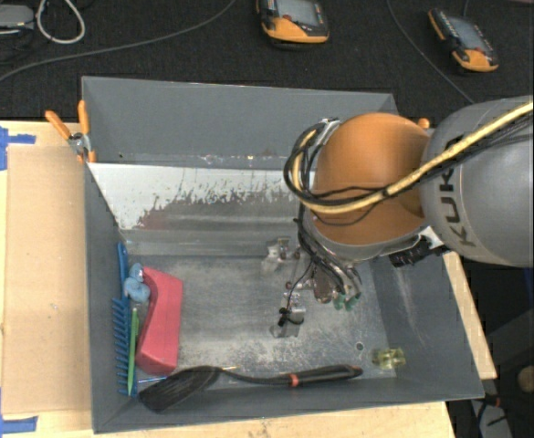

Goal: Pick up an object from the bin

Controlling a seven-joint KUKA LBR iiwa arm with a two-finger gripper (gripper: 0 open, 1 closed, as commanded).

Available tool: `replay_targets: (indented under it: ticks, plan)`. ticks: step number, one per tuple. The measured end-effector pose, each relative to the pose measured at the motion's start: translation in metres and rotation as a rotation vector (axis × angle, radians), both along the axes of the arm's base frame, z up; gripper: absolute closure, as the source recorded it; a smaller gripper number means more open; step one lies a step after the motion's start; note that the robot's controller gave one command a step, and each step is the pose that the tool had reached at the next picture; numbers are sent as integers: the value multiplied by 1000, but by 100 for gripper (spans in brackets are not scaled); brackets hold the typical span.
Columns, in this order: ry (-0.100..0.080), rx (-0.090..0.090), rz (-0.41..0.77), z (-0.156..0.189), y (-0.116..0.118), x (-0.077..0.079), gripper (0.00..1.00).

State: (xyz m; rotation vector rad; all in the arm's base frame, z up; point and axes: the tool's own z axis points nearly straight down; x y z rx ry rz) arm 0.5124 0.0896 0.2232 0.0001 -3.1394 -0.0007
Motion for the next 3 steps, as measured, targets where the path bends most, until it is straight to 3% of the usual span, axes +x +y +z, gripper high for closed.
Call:
replay_targets:
  ticks: [1, 2, 3]
  plan:
    - [-2, 0, 84, -64, 27, -17, 0]
    - [-9, 2, 220, -68, 64, -37, 0]
    - [5, 1, 502, -107, 88, -34, 0]
